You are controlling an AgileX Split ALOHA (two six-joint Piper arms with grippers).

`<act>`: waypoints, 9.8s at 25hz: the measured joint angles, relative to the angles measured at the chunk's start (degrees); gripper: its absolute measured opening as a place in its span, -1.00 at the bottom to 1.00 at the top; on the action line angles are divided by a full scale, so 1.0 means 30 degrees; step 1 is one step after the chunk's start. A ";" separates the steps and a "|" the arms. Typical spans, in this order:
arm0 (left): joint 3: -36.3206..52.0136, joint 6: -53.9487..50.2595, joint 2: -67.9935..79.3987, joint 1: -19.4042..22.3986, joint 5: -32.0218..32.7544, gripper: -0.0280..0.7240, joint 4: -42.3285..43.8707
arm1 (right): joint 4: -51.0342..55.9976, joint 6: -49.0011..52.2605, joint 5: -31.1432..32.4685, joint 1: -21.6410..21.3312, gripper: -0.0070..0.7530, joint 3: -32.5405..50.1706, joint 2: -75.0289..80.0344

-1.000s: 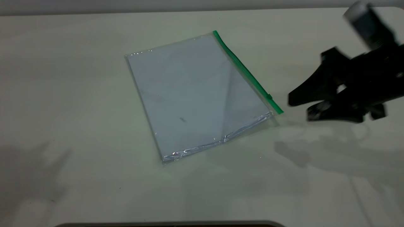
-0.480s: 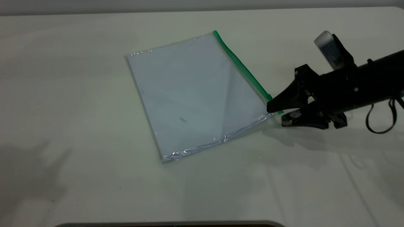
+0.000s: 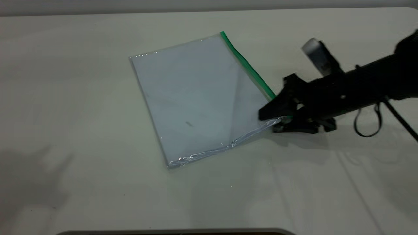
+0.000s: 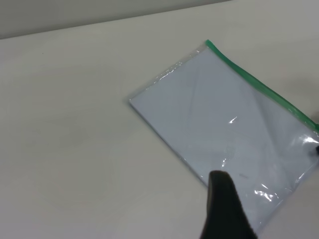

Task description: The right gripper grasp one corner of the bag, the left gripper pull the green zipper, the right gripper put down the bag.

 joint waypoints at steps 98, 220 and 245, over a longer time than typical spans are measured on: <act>-2.2071 1.1793 2.8351 -0.7998 0.8487 -0.20 -0.5029 | -1.2364 0.6192 0.0931 0.2839 -0.89 -0.6938 -0.4787; -2.2105 0.4393 2.1949 -0.3262 0.6825 0.03 0.5050 | -0.9973 0.3019 -0.3048 0.1518 -0.18 -0.6999 -0.5674; -1.8720 -1.0115 0.6960 -0.3320 1.2002 0.04 1.1618 | -3.0886 2.4833 0.8181 0.1392 0.27 -0.2611 -2.4368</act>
